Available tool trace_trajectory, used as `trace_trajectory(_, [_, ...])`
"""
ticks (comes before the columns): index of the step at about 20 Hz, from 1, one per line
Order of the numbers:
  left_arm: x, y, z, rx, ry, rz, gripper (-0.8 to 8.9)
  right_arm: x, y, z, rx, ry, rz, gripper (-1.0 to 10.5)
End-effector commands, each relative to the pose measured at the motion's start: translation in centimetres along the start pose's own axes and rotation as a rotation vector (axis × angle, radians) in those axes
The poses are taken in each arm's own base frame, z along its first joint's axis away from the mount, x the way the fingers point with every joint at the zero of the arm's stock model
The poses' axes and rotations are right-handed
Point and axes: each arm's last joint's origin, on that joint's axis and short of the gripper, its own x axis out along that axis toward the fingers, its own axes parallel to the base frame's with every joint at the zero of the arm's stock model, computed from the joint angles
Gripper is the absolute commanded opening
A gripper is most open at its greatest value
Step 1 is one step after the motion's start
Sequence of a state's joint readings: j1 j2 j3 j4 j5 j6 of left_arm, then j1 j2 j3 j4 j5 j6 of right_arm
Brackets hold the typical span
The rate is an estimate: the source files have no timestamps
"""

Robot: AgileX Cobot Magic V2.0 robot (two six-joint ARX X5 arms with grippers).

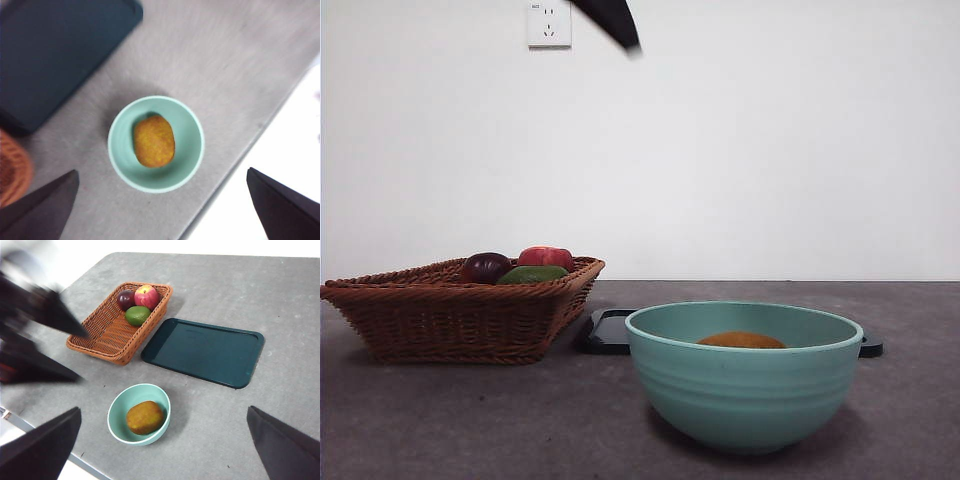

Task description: Pick up the wifruite, put it on the bowl, pick up the plate, put it on desk

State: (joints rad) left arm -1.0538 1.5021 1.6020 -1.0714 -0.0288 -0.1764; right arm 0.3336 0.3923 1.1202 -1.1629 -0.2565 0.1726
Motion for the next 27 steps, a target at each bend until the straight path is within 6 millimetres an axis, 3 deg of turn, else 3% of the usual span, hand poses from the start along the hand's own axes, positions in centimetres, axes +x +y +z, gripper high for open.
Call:
trace_trajectory(1, [-3.3, 0.0, -0.5, 0.014, -0.068, -0.010, 5.63, -0.4, 0.2, 0.3, 0.001, -0.020, 0.004, 6.8])
trace_trajectory(7, [-9.8, 1.0, -4.1, 0.027, -0.150, 0.002, 5.63, 0.4, 0.0, 0.6, 0.021, 0.028, 0.003, 6.8])
trace_trajectory(13, [-12.4, 2.5, -9.9, 0.004, -0.293, 0.040, 5.63, 3.5, -0.4, 1.9, 0.060, 0.179, 0.021, 6.8])
trace_trajectory(20, [-13.5, 4.0, -17.8, -0.024, -0.512, 0.045, 5.63, 9.7, -1.6, 3.6, 0.057, 0.412, 0.036, 6.8])
trace_trajectory(23, [-14.7, 4.3, -18.9, -0.034, -0.590, 0.049, 5.63, 12.7, -1.8, 3.7, 0.050, 0.520, 0.047, 6.8])
trace_trajectory(27, [-15.3, 4.3, -19.0, -0.036, -0.655, 0.039, 5.63, 17.1, -1.9, 3.3, 0.020, 0.681, -0.014, 6.8])
